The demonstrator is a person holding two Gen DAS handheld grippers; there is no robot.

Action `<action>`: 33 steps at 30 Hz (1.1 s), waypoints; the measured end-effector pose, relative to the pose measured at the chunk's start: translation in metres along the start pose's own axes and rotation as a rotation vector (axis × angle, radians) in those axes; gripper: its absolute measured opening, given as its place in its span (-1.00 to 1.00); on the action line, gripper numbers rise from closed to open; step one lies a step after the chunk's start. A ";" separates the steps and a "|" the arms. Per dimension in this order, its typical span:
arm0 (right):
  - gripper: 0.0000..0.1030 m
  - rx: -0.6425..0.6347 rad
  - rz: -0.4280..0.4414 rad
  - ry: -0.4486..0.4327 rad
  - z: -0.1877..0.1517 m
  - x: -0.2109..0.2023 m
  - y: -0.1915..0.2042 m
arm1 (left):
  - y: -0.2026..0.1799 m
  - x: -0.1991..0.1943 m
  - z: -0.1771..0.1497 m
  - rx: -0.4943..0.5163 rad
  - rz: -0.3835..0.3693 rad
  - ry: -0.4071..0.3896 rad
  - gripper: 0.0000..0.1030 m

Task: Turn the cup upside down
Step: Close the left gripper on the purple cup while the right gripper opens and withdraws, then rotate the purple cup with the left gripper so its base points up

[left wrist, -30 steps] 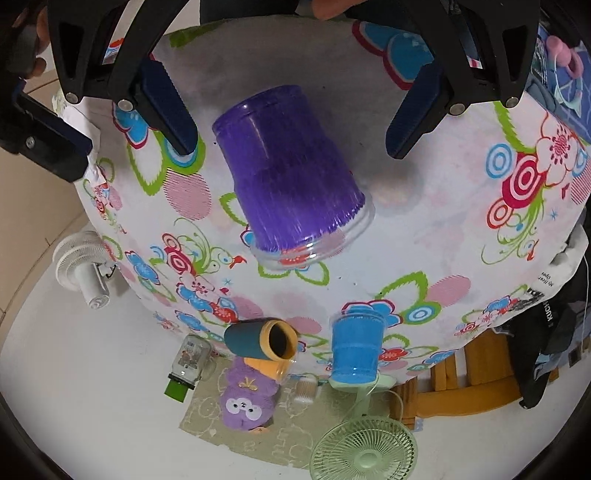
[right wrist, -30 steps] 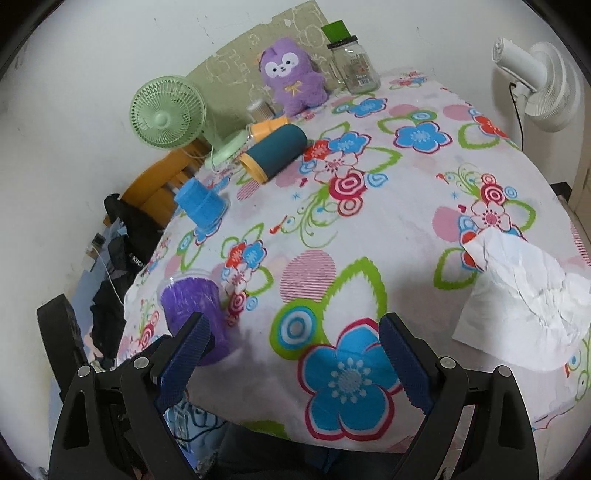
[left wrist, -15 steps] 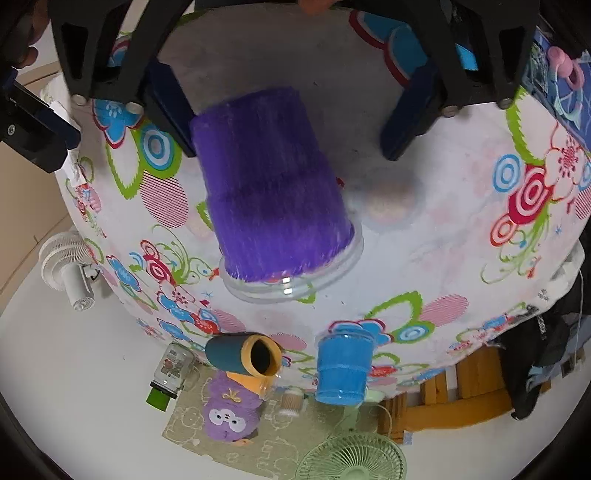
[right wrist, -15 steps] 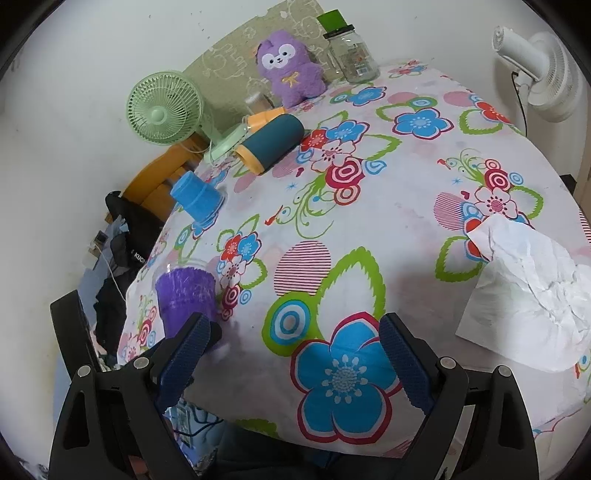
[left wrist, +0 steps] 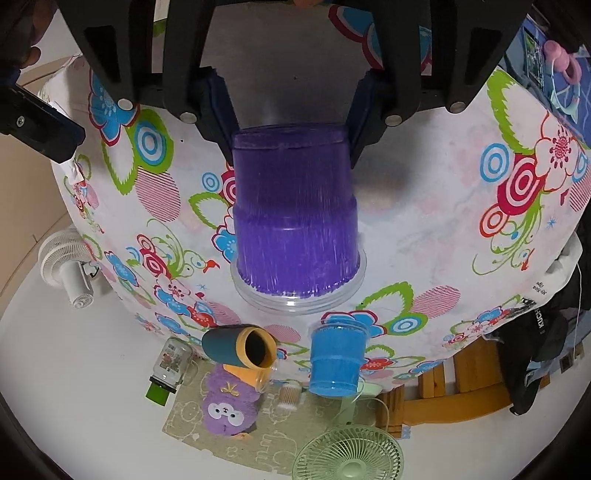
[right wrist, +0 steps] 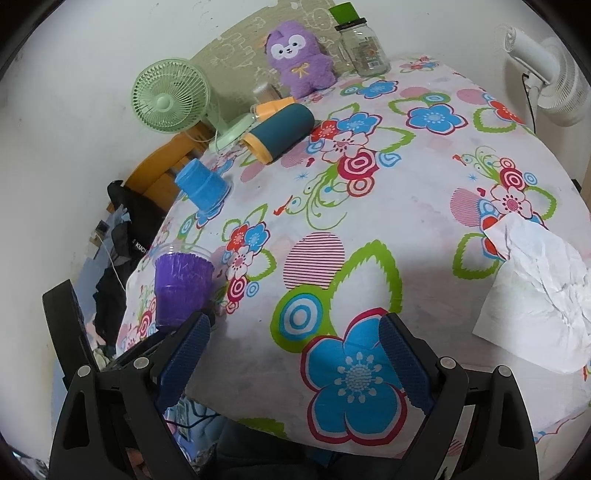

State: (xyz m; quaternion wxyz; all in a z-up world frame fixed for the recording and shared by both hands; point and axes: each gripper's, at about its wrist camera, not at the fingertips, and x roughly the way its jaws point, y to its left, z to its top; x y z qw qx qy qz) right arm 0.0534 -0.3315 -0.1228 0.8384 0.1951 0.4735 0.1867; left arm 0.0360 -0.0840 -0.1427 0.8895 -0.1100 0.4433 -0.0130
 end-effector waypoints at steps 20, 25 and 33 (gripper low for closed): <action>0.83 -0.025 0.014 0.011 0.001 0.006 0.012 | 0.014 -0.025 0.009 -0.010 0.020 -0.044 0.07; 0.83 -0.028 0.014 0.012 0.000 0.007 0.014 | 0.015 -0.028 0.010 -0.011 0.017 -0.055 0.07; 0.83 -0.035 0.018 0.015 0.000 0.008 0.016 | 0.016 -0.038 0.013 -0.009 0.016 -0.088 0.07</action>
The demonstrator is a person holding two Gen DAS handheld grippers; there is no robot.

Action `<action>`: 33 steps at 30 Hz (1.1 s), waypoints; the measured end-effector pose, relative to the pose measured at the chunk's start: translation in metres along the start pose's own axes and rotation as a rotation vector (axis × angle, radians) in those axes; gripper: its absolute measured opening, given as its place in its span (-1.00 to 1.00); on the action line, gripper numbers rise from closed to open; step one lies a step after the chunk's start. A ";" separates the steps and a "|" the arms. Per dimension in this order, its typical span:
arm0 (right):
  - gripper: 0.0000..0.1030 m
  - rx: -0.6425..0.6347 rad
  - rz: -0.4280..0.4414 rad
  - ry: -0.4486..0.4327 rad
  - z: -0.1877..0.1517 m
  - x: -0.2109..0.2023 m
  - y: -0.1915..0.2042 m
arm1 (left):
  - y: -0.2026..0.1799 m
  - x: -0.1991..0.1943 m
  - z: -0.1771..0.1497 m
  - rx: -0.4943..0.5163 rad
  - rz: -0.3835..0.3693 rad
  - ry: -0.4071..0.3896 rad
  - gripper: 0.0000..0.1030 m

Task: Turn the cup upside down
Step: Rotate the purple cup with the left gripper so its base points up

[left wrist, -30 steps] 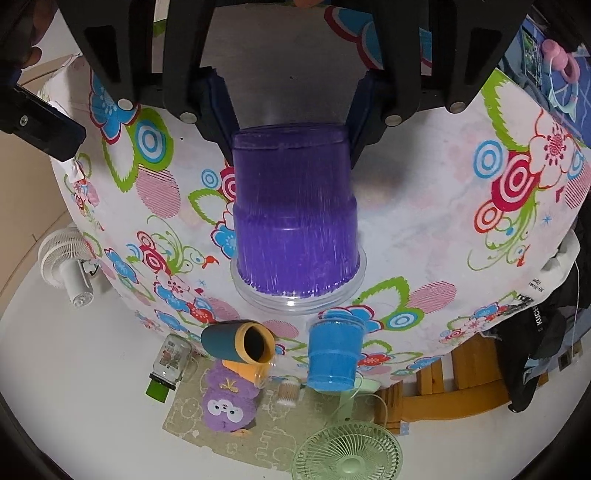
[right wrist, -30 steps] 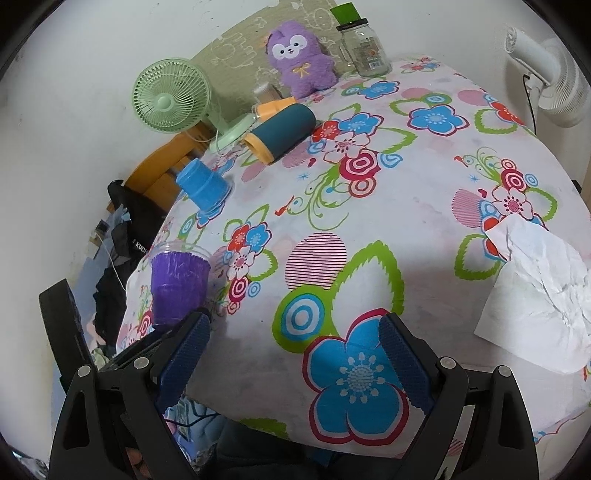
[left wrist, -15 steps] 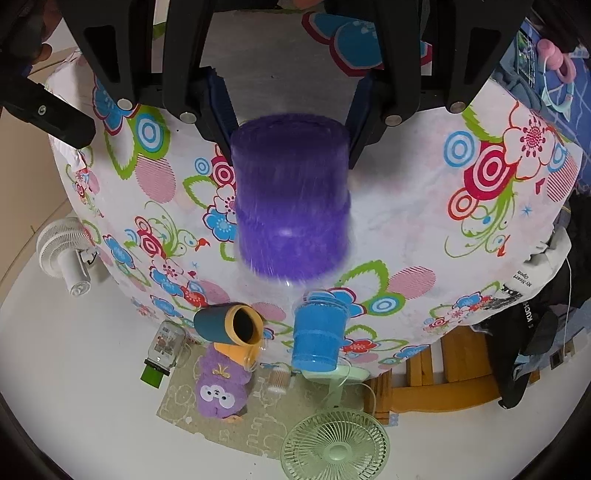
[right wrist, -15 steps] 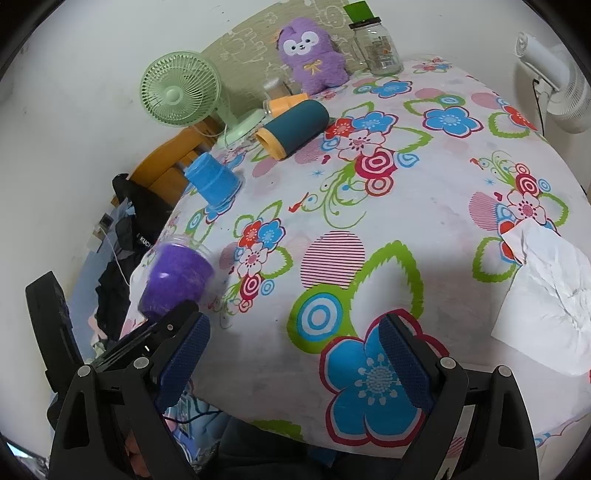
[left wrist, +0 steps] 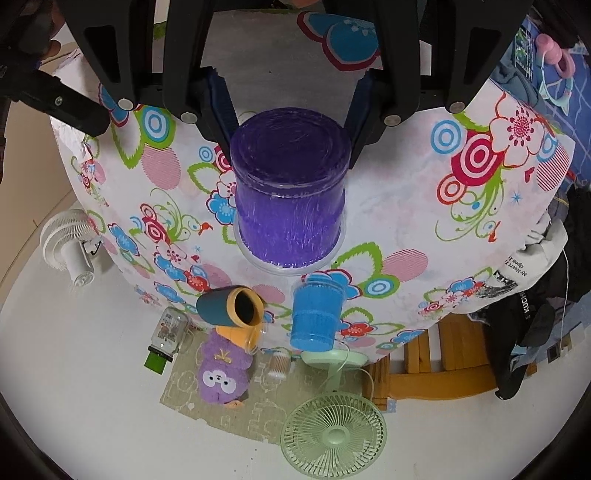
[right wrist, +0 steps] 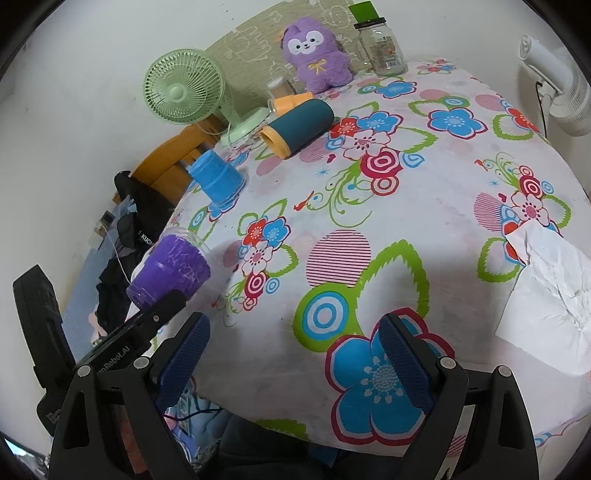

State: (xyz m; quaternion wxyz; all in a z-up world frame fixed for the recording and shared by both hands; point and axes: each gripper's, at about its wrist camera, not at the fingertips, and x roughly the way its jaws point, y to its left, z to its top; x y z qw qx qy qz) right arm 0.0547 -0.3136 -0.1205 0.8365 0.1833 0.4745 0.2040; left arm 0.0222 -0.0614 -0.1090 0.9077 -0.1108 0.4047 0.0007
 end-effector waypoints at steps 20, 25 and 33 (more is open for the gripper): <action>0.83 -0.009 0.003 0.004 0.000 0.002 0.005 | 0.007 -0.011 0.007 -0.012 0.004 -0.022 0.07; 0.83 -0.010 0.004 0.004 0.000 0.003 0.006 | 0.008 -0.015 0.011 -0.010 0.013 -0.021 0.07; 0.83 -0.030 0.012 -0.004 0.002 0.003 0.013 | 0.010 -0.023 0.020 -0.001 0.015 -0.026 0.07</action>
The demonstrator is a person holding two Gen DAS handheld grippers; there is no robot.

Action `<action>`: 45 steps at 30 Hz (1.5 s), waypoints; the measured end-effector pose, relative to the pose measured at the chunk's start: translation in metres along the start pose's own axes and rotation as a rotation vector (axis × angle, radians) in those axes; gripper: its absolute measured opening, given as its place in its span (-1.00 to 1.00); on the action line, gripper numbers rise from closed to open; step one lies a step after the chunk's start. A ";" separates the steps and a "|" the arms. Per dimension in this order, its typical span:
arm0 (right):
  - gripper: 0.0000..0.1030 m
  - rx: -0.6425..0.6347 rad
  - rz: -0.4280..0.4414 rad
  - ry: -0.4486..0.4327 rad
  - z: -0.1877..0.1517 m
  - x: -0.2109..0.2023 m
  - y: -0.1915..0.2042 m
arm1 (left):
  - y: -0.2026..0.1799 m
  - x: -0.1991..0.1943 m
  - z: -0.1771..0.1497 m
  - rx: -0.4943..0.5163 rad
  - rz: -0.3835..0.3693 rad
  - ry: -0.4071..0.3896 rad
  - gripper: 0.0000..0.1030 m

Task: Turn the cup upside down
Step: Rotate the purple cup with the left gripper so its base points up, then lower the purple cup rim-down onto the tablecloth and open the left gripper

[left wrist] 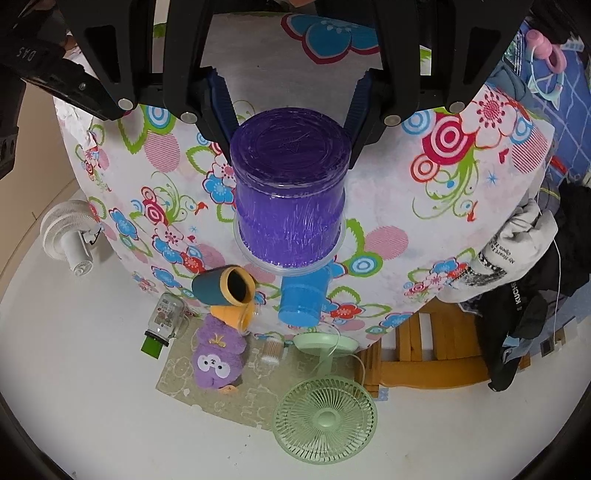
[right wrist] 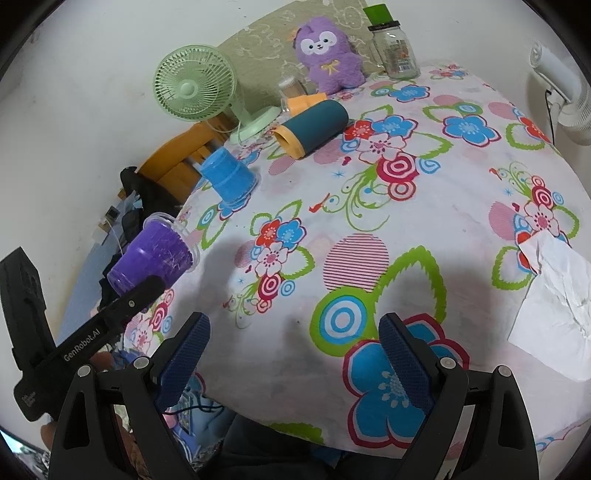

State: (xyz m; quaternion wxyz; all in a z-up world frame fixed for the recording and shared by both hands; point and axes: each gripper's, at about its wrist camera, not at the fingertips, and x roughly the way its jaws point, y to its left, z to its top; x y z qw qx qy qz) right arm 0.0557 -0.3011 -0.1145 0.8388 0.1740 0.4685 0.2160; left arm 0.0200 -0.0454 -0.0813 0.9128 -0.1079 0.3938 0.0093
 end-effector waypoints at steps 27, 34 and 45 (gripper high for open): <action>0.83 -0.043 0.015 0.024 0.006 0.013 0.020 | 0.007 -0.012 0.011 0.016 0.003 -0.001 0.08; 0.83 -0.039 0.016 0.027 0.006 0.015 0.019 | 0.006 -0.011 0.010 0.024 0.003 0.006 0.08; 0.83 -0.030 0.015 0.034 0.007 0.017 0.015 | 0.002 -0.007 0.010 0.037 0.004 0.015 0.07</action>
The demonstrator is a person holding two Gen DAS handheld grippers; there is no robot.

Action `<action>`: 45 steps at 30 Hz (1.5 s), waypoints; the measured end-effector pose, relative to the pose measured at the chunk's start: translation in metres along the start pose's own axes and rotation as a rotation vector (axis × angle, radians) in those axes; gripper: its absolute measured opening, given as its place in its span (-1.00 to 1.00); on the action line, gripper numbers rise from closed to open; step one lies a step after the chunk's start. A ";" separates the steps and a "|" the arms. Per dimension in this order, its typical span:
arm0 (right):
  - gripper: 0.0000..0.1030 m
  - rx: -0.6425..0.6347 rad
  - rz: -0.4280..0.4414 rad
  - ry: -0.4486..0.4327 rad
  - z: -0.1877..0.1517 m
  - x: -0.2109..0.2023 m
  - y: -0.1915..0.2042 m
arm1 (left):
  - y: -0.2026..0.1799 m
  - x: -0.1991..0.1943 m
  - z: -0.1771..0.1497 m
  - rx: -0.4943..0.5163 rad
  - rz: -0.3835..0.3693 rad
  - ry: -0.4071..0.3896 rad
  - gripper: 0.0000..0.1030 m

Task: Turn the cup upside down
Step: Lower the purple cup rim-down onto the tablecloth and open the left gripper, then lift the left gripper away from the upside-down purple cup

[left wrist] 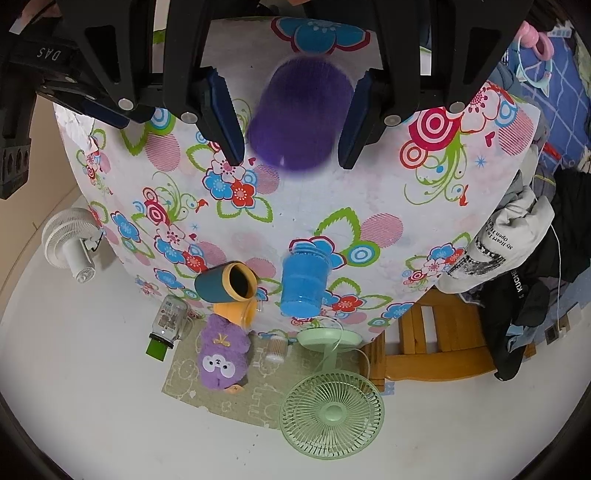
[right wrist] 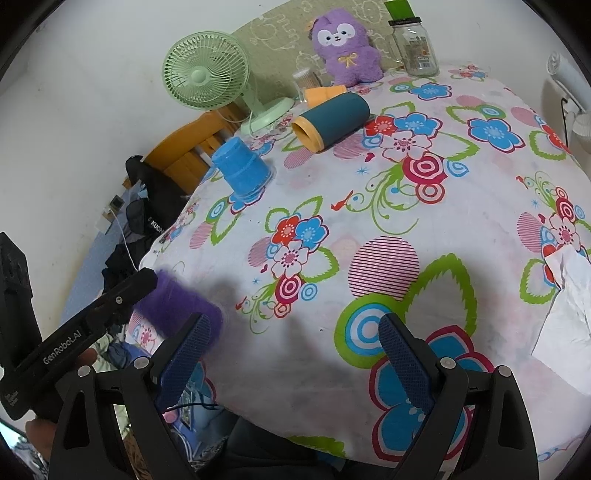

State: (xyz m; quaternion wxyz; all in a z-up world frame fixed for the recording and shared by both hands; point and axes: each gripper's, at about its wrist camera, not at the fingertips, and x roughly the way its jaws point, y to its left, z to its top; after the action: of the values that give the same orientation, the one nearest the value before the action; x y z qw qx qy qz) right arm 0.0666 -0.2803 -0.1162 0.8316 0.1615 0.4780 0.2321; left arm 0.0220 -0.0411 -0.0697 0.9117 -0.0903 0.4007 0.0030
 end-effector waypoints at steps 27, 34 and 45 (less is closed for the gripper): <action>0.83 0.001 -0.002 0.007 0.001 0.004 0.001 | 0.002 0.002 0.001 -0.003 -0.002 0.006 0.09; 0.83 -0.025 -0.017 -0.007 0.005 0.000 0.010 | 0.006 -0.002 0.000 -0.004 0.000 -0.013 0.63; 0.83 -0.086 -0.044 -0.098 0.011 -0.020 0.032 | 0.009 -0.023 0.003 0.014 0.024 -0.095 0.88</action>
State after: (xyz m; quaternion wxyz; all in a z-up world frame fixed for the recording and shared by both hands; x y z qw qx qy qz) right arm 0.0602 -0.2651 -0.0811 0.8650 0.1266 0.4297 0.2259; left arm 0.0084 -0.0301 -0.0524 0.9303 -0.0791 0.3579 0.0155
